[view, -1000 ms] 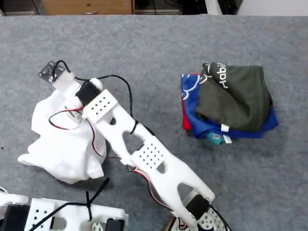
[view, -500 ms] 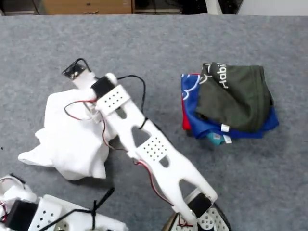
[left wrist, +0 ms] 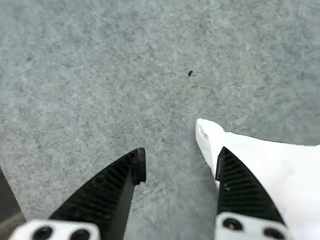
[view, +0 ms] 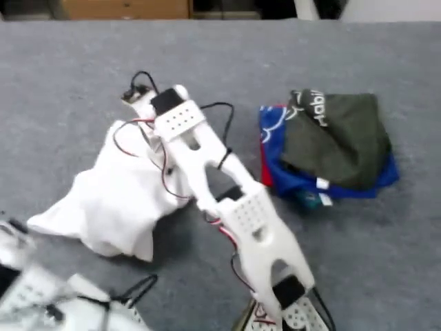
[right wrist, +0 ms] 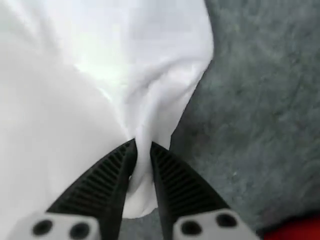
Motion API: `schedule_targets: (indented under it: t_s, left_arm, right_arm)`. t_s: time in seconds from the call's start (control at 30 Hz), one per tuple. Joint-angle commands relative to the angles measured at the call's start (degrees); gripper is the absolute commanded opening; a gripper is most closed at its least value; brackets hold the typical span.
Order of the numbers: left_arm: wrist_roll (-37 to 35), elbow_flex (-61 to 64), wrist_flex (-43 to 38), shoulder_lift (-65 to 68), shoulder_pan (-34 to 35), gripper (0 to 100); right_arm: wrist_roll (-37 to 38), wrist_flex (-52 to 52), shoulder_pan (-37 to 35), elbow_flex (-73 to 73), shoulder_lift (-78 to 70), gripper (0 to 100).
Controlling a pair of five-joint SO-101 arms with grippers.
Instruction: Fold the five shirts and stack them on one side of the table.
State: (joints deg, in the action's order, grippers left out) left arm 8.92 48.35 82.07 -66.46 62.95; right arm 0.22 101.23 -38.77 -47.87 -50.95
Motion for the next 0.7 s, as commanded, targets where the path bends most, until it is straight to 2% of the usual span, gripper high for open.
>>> schedule_targets:
  t_s: [0.0, 0.1, 0.2, 0.37, 0.47, 0.67]
  left_arm:
    - [-3.6, -18.11, 4.57, 18.59, -5.89, 23]
    - [-6.33, -28.92, 10.81, 30.02, -13.54, 23]
    - [-10.02, -36.92, 15.3, 38.64, -21.45, 23]
    - [-14.95, -39.74, 15.74, 48.84, -32.26, 23]
    - [-15.47, -36.92, 11.87, 54.2, -34.29, 23]
    - [-15.12, -29.36, 3.69, 60.53, -34.11, 22]
  right_arm:
    - [1.93, 0.79, 0.92, 13.41, 11.12, 0.5]
    - [1.93, 0.44, -0.13, 18.59, 13.67, 0.8]
    - [1.93, 0.0, -0.57, 19.74, 13.93, 7.2]
    - [1.93, 0.53, -0.57, 18.24, 14.2, 18.2]
    - [1.93, 1.05, -0.31, 15.6, 14.29, 18.1]
    - [1.93, 1.05, 0.22, 13.05, 19.82, 18.1]
